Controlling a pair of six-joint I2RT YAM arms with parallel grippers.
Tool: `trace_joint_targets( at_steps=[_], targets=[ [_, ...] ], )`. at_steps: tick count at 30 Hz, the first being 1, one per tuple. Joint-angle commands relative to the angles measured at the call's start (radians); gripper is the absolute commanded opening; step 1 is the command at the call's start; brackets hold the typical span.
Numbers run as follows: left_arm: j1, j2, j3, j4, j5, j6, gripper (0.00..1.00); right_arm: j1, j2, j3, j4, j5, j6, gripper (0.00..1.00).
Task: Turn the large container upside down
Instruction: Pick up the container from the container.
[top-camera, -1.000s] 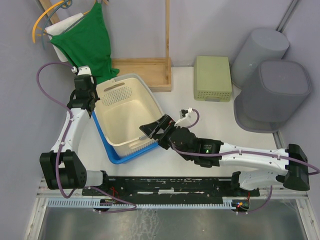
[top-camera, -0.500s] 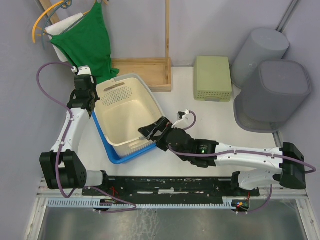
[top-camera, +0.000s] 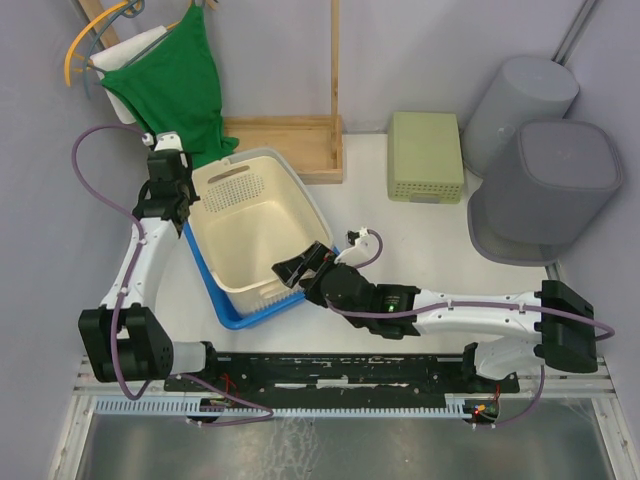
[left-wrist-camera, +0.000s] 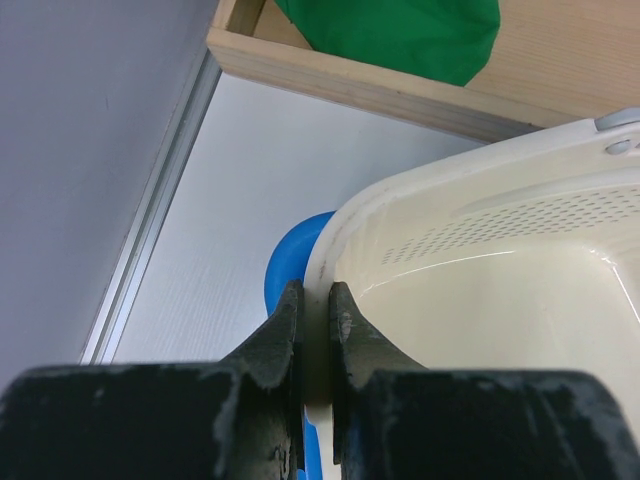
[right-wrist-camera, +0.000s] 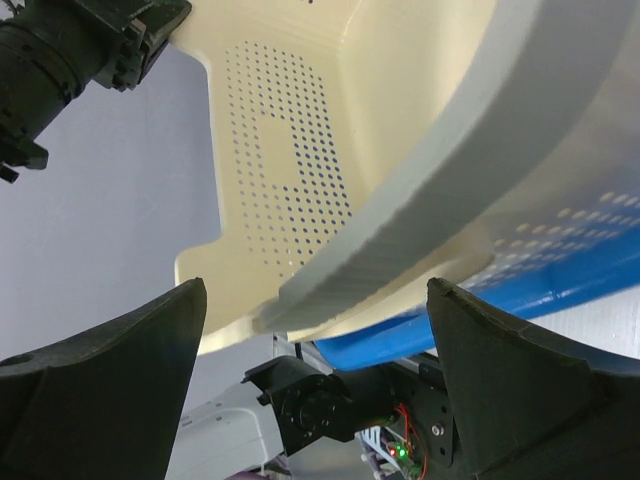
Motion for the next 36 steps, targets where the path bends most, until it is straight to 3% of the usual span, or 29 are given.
trace_joint_targets(
  at_steps=[1, 14, 17, 20, 23, 27, 28, 29, 30, 31, 32, 33, 36],
  targets=[
    [-0.005, -0.082, -0.014, -0.045, 0.061, 0.052, 0.03, 0.006, 0.017, 0.016, 0.085, 0.068, -0.029, 1.0],
    [-0.005, -0.17, -0.042, -0.186, 0.182, 0.133, 0.03, -0.041, 0.102, 0.074, 0.043, 0.249, -0.026, 1.0],
    [-0.005, -0.158, -0.03, -0.191, 0.246, 0.152, 0.41, -0.062, 0.109, 0.088, 0.017, 0.256, -0.023, 1.0],
    [-0.005, -0.143, 0.039, -0.197, 0.259, 0.154, 0.56, -0.084, 0.107, 0.099, -0.022, 0.227, -0.001, 1.0],
    [-0.005, -0.123, 0.13, -0.222, 0.249, 0.153, 0.58, -0.099, 0.098, 0.111, -0.059, 0.249, 0.031, 1.0],
    [-0.006, -0.112, 0.175, -0.231, 0.24, 0.126, 0.55, -0.149, 0.07, 0.108, -0.086, 0.15, 0.023, 1.0],
    [-0.005, -0.111, 0.173, -0.228, 0.24, 0.119, 0.54, -0.152, 0.064, 0.101, -0.075, 0.138, 0.015, 0.96],
    [-0.005, -0.111, 0.167, -0.224, 0.24, 0.113, 0.52, -0.154, 0.063, 0.093, -0.044, 0.119, -0.015, 0.86],
    [-0.005, -0.11, 0.162, -0.223, 0.239, 0.107, 0.5, -0.155, 0.062, 0.084, -0.002, 0.108, -0.063, 0.67],
    [-0.005, -0.112, 0.157, -0.221, 0.239, 0.103, 0.47, -0.155, 0.062, 0.076, 0.035, 0.084, -0.104, 0.36],
    [-0.005, -0.112, 0.149, -0.217, 0.236, 0.1, 0.45, -0.155, 0.064, 0.069, 0.039, 0.058, -0.102, 0.14],
    [-0.005, -0.115, 0.142, -0.214, 0.233, 0.099, 0.43, -0.155, 0.065, 0.066, 0.018, 0.042, -0.066, 0.02],
    [-0.005, -0.117, 0.128, -0.206, 0.223, 0.102, 0.42, -0.155, 0.07, 0.062, 0.003, 0.023, -0.046, 0.0]
  ],
)
